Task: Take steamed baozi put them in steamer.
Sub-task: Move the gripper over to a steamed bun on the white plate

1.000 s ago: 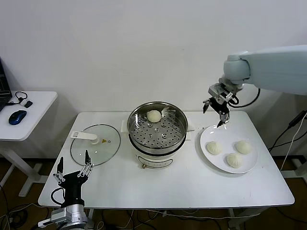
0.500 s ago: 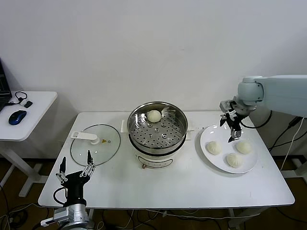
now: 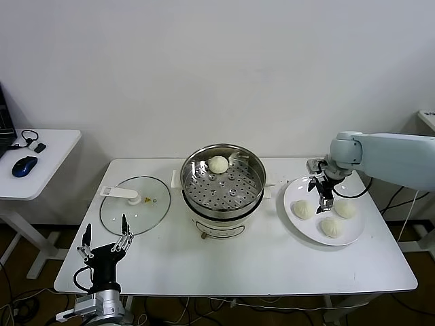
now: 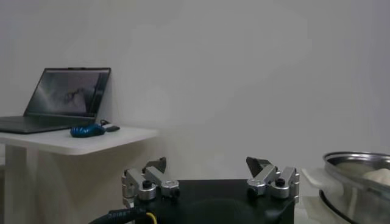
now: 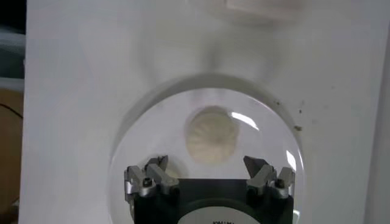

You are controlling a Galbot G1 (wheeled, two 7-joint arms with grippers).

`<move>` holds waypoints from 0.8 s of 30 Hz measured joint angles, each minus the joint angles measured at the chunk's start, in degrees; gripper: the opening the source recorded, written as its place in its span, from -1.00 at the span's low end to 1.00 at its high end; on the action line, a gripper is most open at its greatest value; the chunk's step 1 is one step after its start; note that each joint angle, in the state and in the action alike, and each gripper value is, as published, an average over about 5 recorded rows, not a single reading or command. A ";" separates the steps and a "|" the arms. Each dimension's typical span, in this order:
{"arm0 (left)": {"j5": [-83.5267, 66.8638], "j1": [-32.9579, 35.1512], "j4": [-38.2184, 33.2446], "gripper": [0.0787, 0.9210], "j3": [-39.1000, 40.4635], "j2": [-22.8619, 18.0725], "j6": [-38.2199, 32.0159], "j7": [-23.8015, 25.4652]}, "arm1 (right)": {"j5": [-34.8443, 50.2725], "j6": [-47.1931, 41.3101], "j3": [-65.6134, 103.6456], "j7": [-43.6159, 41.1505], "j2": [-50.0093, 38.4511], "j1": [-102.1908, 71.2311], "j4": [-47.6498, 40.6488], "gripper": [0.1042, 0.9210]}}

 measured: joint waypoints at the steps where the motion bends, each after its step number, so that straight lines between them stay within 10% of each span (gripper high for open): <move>1: 0.01 0.04 -0.02 0.77 0.00 0.00 0.04 0.00 | -0.11 -0.05 0.52 0.08 0.08 -0.67 -0.46 0.76; 24: 0.06 0.07 -0.04 0.77 -0.39 0.00 0.17 0.14 | -2.08 0.01 9.32 0.62 2.27 -10.67 -8.69 0.76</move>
